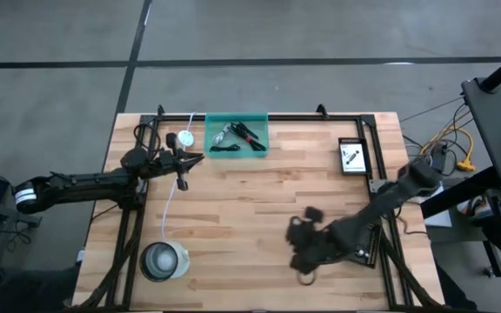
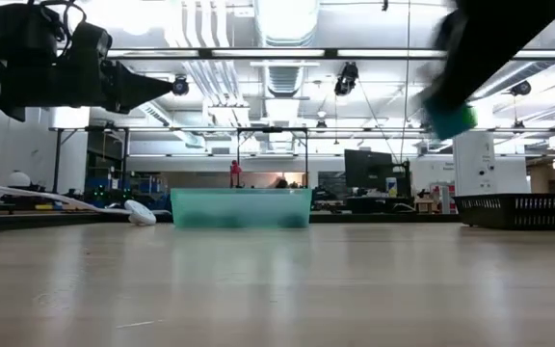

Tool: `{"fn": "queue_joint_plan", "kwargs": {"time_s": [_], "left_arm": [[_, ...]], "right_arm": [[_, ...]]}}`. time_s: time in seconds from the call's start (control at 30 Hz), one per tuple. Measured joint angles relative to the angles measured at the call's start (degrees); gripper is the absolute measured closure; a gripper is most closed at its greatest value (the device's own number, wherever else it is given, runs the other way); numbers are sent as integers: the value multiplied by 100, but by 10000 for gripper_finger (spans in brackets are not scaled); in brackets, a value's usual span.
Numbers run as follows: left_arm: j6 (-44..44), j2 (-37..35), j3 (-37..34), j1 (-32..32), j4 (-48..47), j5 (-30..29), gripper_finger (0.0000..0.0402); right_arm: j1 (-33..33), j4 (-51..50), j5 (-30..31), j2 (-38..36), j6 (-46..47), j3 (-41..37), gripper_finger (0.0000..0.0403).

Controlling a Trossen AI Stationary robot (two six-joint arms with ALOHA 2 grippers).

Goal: Pick and place items into bin
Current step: Put the blue charger adapter into the bottom black bin

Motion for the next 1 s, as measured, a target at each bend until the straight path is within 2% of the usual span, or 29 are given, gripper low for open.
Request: {"fn": "queue_joint_plan", "kwargs": {"time_s": [0.2,0.37,0.5,0.73,1.0], "left_arm": [[0,20,-7,-2,-7,0,386],[-1,27,-7,-2,-9,0,386],[-3,27,-13,0,-20,0,386],[-1,-4,0,-2,-3,-1,386],[-11,-2,-7,-1,-12,0,386]], "right_arm": [[652,-1981,-89,-705,2056,-73,270],[1264,-2694,-501,-862,3314,-93,270],[1605,-2885,-823,-898,3892,-93,270],[1910,-3263,-1892,-776,4599,-318,270],[1964,-3254,-2020,-765,4771,-821,265]]}}
